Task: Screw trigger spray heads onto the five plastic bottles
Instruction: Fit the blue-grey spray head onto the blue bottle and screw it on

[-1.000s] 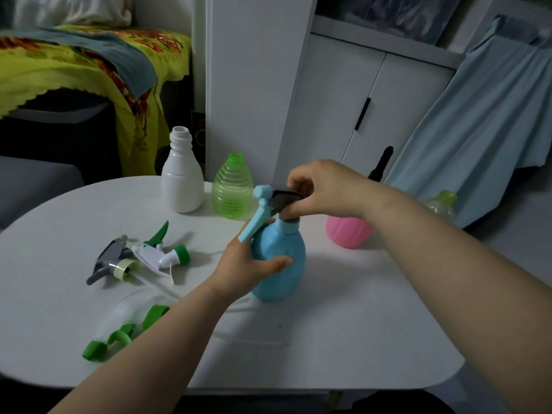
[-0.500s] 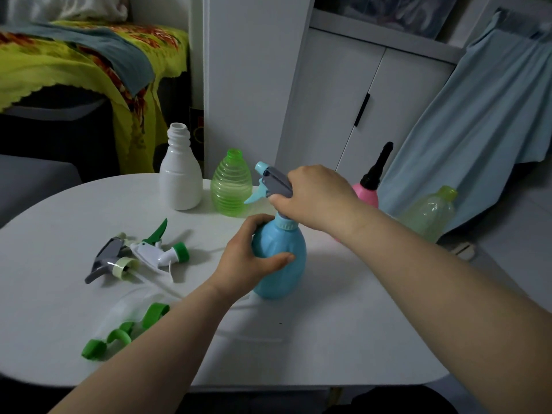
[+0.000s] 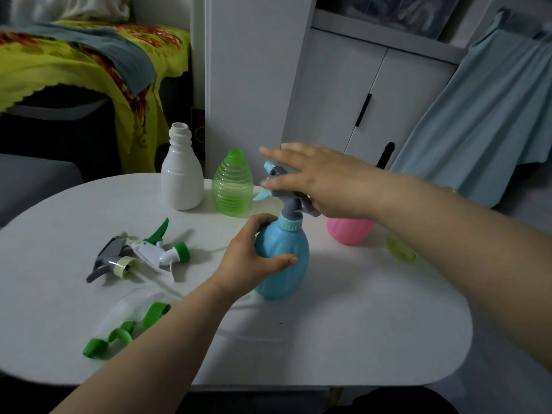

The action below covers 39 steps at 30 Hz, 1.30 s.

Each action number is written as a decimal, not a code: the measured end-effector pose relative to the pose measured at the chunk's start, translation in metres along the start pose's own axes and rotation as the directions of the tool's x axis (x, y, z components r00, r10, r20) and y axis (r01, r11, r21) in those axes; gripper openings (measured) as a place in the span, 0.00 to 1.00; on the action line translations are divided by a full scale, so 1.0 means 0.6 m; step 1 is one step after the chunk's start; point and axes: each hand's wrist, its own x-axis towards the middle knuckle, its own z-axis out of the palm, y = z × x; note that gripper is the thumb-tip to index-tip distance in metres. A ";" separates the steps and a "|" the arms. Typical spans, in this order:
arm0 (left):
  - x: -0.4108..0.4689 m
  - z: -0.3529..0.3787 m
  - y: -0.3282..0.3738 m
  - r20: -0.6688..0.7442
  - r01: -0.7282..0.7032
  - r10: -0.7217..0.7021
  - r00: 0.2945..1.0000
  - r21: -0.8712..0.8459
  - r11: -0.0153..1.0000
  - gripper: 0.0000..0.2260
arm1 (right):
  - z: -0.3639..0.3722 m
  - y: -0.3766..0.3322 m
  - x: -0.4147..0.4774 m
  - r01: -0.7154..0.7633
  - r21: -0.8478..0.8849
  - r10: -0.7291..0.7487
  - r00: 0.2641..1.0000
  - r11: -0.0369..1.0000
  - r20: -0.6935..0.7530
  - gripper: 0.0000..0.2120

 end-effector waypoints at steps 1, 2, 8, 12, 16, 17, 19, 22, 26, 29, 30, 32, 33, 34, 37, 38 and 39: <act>0.000 0.000 0.000 -0.003 0.001 -0.001 1.000 -0.005 1.000 0.25 | -0.003 -0.003 0.005 0.021 -0.034 -0.020 0.999 0.999 0.034 0.29; 0.000 0.000 0.000 -0.003 0.002 -0.002 1.000 -0.007 1.000 0.25 | -0.008 -0.002 0.008 0.033 -0.058 -0.030 0.998 0.998 0.058 0.27; 0.001 0.011 -0.001 -0.040 0.007 -0.007 0.999 -0.017 1.000 0.25 | -0.026 -0.004 0.012 -0.214 0.143 0.204 0.976 0.966 0.081 0.21; 0.001 0.015 -0.002 -0.041 -0.005 0.004 0.999 -0.017 1.000 0.26 | -0.010 0.004 0.011 -0.286 0.245 0.282 0.958 0.926 0.052 0.23; 0.000 0.013 -0.002 -0.037 0.004 -0.005 0.999 -0.023 1.000 0.25 | -0.006 -0.004 0.012 -0.329 0.253 0.331 0.943 0.910 0.033 0.25; 0.000 0.013 -0.003 -0.039 0.005 -0.005 0.999 -0.023 1.000 0.25 | -0.004 -0.006 0.014 -0.352 0.273 0.355 0.934 0.895 0.040 0.24; 0.000 0.013 -0.003 -0.042 0.005 -0.006 0.999 -0.020 1.000 0.25 | -0.002 -0.011 0.016 -0.416 0.372 0.417 0.905 0.830 0.082 0.25; 0.000 0.013 -0.001 -0.040 0.009 -0.010 0.999 -0.026 1.000 0.25 | 0.002 -0.006 0.017 -0.441 0.580 0.460 0.879 0.685 0.125 0.23; 0.000 0.010 -0.002 -0.035 0.013 -0.014 0.999 -0.028 1.000 0.25 | 0.023 0.024 -0.005 -0.304 0.893 0.422 0.895 0.332 0.148 0.11; 0.000 0.009 -0.002 -0.032 0.016 -0.017 0.999 -0.032 0.999 0.25 | 0.059 0.030 -0.040 -0.264 0.922 0.267 0.945 0.284 0.188 0.18; 0.000 0.010 -0.002 -0.028 0.013 -0.014 1.000 -0.031 0.999 0.25 | 0.071 0.025 -0.048 -0.223 0.940 0.218 0.961 0.257 0.169 0.19; 0.001 0.012 -0.001 -0.023 0.008 -0.009 1.000 -0.028 1.000 0.25 | 0.087 0.011 -0.056 -0.129 0.979 0.191 0.977 0.156 0.098 0.20; 0.001 0.012 -0.001 -0.024 0.006 -0.006 1.000 -0.027 1.000 0.25 | 0.093 0.004 -0.054 -0.082 0.989 0.206 0.977 0.122 0.055 0.21; 0.001 0.012 -0.002 -0.026 0.003 -0.004 1.000 -0.027 1.000 0.25 | 0.098 -0.003 -0.050 -0.042 0.994 0.226 0.974 0.104 0.018 0.20; 0.001 0.011 -0.002 -0.030 0.000 -0.001 1.000 -0.024 1.000 0.25 | 0.104 -0.018 -0.034 0.028 0.996 0.297 0.953 0.087 -0.053 0.18; 0.001 0.010 -0.003 -0.030 -0.002 0.001 1.000 -0.020 1.000 0.25 | 0.109 -0.022 -0.030 0.038 0.995 0.323 0.944 0.089 -0.065 0.18; 0.001 0.010 -0.003 -0.033 -0.006 0.006 0.999 -0.014 1.000 0.26 | 0.114 -0.026 -0.027 0.040 0.995 0.348 0.935 0.093 -0.070 0.17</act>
